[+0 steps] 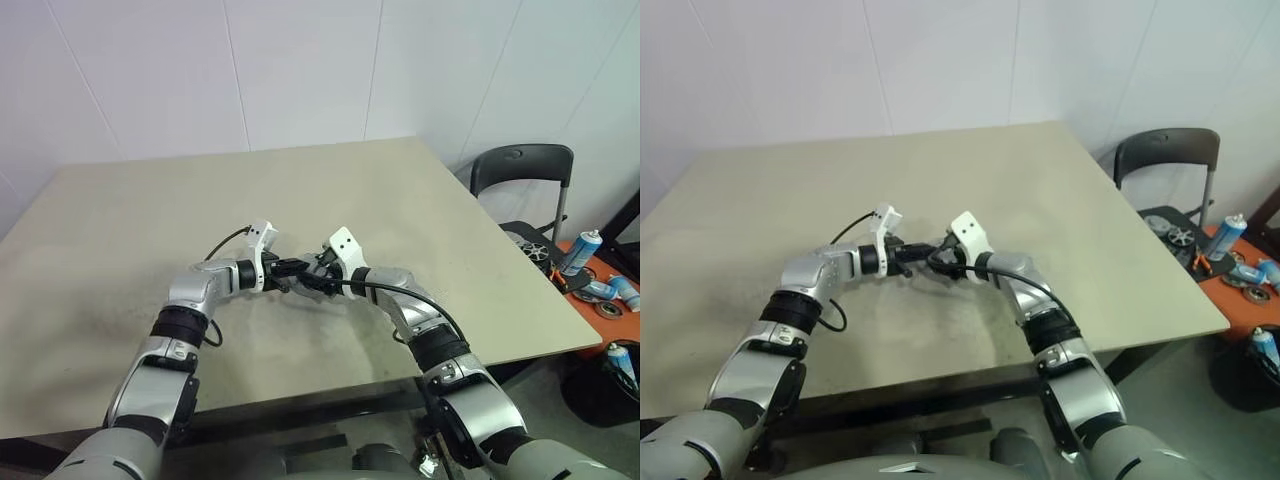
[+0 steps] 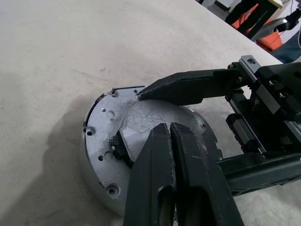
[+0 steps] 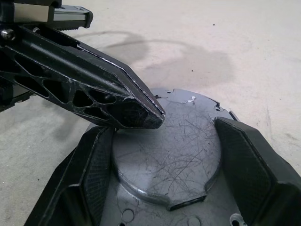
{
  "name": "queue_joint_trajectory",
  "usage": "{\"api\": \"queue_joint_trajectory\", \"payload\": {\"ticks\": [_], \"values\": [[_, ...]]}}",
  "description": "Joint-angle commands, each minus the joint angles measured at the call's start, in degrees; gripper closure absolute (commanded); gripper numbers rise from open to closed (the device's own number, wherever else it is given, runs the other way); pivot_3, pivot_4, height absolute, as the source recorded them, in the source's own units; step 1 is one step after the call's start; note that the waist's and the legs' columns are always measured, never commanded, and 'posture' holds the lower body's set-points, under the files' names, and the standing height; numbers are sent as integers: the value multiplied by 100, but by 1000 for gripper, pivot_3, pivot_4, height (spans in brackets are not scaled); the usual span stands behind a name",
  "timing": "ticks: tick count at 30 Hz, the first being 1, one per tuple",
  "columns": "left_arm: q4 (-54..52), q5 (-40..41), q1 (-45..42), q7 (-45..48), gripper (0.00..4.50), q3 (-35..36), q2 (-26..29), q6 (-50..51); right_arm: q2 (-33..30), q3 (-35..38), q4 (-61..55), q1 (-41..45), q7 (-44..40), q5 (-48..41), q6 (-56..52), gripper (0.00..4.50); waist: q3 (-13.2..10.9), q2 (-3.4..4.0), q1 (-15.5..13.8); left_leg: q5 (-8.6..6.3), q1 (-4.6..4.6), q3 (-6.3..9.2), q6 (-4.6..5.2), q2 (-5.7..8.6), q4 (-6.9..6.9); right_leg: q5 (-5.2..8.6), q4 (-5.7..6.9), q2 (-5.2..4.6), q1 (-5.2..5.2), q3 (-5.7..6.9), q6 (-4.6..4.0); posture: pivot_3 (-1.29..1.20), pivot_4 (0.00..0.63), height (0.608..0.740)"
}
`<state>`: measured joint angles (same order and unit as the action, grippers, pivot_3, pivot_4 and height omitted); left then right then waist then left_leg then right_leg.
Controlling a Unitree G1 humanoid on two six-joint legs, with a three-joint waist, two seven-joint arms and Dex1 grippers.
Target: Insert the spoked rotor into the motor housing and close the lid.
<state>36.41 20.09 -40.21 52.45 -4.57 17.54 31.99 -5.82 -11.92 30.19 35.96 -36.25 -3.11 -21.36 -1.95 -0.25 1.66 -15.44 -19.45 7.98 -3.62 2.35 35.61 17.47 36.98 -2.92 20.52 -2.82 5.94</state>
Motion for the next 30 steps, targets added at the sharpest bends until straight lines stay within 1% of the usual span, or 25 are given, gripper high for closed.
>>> {"api": "queue_joint_trajectory", "payload": {"ticks": [1, 8, 10, 13, 20, 30], "values": [[35, -182, -53, 38, 4337, -106, -115, -23, -110, -133, 297, -360, 41, 153, -511, 1481, 0, 1, -27, 0, 0, 0, 0, 0, 0, 0, 0, 0, 0, 0, 0, 0, 0, 740], [-65, -280, 44, 72, 4337, -139, -169, 45, -194, -220, -102, -556, -56, 134, -721, 1481, 2, 3, -105, -1, -1, 0, 2, 1, -4, 2, -4, -2, 1, 0, 3, 0, 0, 740], [-16, -489, 80, 111, 4337, -315, -102, -72, -187, -243, -217, -591, -51, 131, -790, 1481, 2, 3, -105, -4, -2, 0, 5, 2, -6, 3, -9, -3, 0, 0, 5, 0, 0, 740], [79, -871, 138, 162, 4337, -565, 1, -505, -178, -250, -318, -610, -42, 124, -867, 1481, 14, 5, -103, -5, 0, -1, 6, 3, -24, 4, -26, -4, 0, 0, 6, 0, 0, 740], [444, -1040, -91, 119, 4337, -517, -69, -803, -152, -273, -342, -631, -14, 138, -919, 1481, 32, 13, -99, -6, 2, -1, 8, 2, -47, 3, -53, -4, -4, 0, 6, 0, 0, 740], [343, -1274, 102, 312, 4337, -665, 9, -958, -128, -277, -431, -704, 33, 121, -961, 1481, 57, 15, -96, -8, 3, -1, 13, 2, -48, 3, -59, -4, -8, 1, 6, 0, 0, 740]]}}
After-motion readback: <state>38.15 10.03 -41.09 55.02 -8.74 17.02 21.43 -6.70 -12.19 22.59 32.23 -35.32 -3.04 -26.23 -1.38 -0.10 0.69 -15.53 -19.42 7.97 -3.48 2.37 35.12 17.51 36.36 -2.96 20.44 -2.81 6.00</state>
